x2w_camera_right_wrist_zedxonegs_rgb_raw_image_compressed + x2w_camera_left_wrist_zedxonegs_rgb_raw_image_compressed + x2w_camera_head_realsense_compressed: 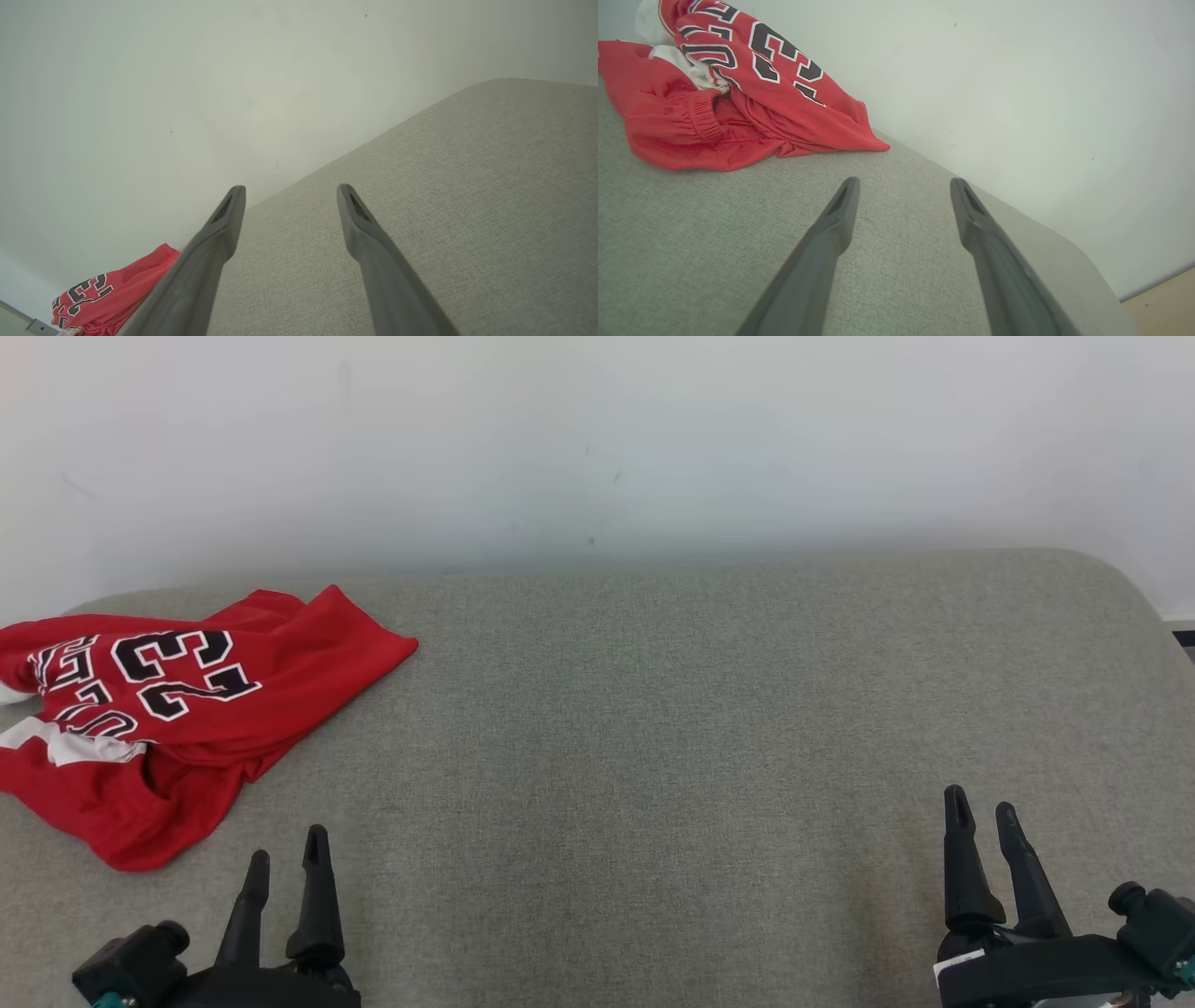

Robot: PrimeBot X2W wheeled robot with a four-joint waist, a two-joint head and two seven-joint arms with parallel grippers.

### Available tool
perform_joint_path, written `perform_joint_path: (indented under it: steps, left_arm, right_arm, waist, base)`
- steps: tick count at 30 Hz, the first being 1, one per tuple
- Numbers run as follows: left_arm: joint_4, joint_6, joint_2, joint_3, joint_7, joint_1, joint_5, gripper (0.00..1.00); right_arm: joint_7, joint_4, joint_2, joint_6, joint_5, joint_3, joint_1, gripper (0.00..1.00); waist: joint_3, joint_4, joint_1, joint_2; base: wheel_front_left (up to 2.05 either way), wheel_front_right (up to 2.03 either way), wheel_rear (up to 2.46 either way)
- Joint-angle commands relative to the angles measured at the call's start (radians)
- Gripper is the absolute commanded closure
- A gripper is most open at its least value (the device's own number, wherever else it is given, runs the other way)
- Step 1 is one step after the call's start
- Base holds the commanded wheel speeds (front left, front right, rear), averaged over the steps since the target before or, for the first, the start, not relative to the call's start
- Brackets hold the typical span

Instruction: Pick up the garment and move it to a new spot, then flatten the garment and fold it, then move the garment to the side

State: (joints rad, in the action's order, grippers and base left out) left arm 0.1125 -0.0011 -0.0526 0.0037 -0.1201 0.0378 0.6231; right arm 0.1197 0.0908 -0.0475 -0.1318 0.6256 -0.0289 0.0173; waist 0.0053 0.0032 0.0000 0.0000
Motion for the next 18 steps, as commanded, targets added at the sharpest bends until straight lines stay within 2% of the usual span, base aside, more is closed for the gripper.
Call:
perform_joint_path:
  steps: [1, 18]
  left_arm:
    - [-0.016, 0.004, -0.010, -0.005, -0.009, 0.003, -0.036, 0.00]
    - [-0.028, 0.036, -0.032, -0.041, -0.057, 0.000, -0.246, 0.00]
  right_arm:
    - [0.010, -0.015, -0.003, 0.001, -0.039, 0.002, 0.001, 0.00]
    - [0.057, -0.021, -0.003, 0.001, -0.286, -0.009, -0.011, 0.00]
  waist:
    - [0.000, 0.000, 0.0000, 0.0000]
    - [0.002, 0.002, 0.0000, 0.0000]
  base:
    - [0.00, 0.00, 0.00]
    - [0.00, 0.00, 0.00]
